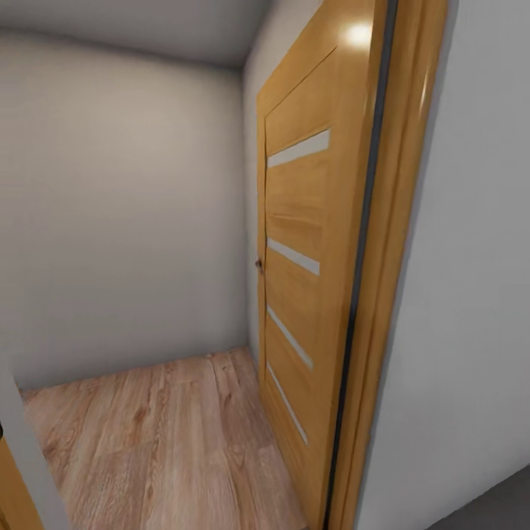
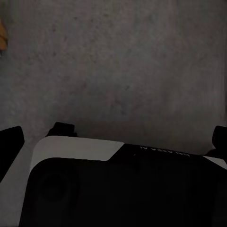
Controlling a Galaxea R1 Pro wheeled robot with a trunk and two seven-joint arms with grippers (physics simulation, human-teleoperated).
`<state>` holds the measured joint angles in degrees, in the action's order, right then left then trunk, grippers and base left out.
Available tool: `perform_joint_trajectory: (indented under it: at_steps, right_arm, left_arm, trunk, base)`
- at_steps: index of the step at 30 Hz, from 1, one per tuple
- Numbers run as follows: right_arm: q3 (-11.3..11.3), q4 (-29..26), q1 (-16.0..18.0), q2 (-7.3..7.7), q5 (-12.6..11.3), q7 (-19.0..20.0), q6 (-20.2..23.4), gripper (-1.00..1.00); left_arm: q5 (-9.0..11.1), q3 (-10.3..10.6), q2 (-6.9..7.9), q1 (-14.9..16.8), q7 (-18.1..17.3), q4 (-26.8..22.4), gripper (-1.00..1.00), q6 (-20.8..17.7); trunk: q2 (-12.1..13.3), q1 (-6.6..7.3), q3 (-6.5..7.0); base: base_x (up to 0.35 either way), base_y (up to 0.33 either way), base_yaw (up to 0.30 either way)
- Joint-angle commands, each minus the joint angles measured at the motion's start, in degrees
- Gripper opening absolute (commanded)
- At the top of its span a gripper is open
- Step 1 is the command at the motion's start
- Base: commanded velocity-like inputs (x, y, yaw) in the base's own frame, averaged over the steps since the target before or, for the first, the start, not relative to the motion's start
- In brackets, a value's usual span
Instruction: Move the two storage containers from the living room to the garage. In the garage, place one container on the floor and stack the other container on top of it (either order is fine).
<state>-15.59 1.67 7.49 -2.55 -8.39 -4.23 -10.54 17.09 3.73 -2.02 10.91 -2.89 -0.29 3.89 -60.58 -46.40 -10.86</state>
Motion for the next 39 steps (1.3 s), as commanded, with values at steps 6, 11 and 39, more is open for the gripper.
perform_joint_trajectory:
  at_steps: [6,11,39]
  right_arm:
    - [-0.49,0.18,0.07,0.00,-0.51,-0.07,-0.36,1.00]
    - [-0.49,0.18,0.07,0.00,-0.48,-0.15,-0.36,1.00]
    - [-0.58,0.18,0.07,0.08,-0.48,-0.24,-0.36,1.00]
  left_arm:
    - [0.57,0.40,0.00,0.07,-0.18,0.12,1.00,0.30]
    - [0.57,0.38,0.00,0.07,-0.18,0.12,1.00,0.36]
    - [0.66,0.31,-0.01,0.07,-0.18,0.12,1.00,1.03]
  trunk:
    - [-0.05,-0.03,-0.08]
    - [-0.05,-0.03,-0.08]
    - [-0.05,-0.03,-0.08]
  base:
    - [0.294,-0.207,0.278]
    - [0.294,-0.207,0.279]
    - [0.074,-0.045,0.277]
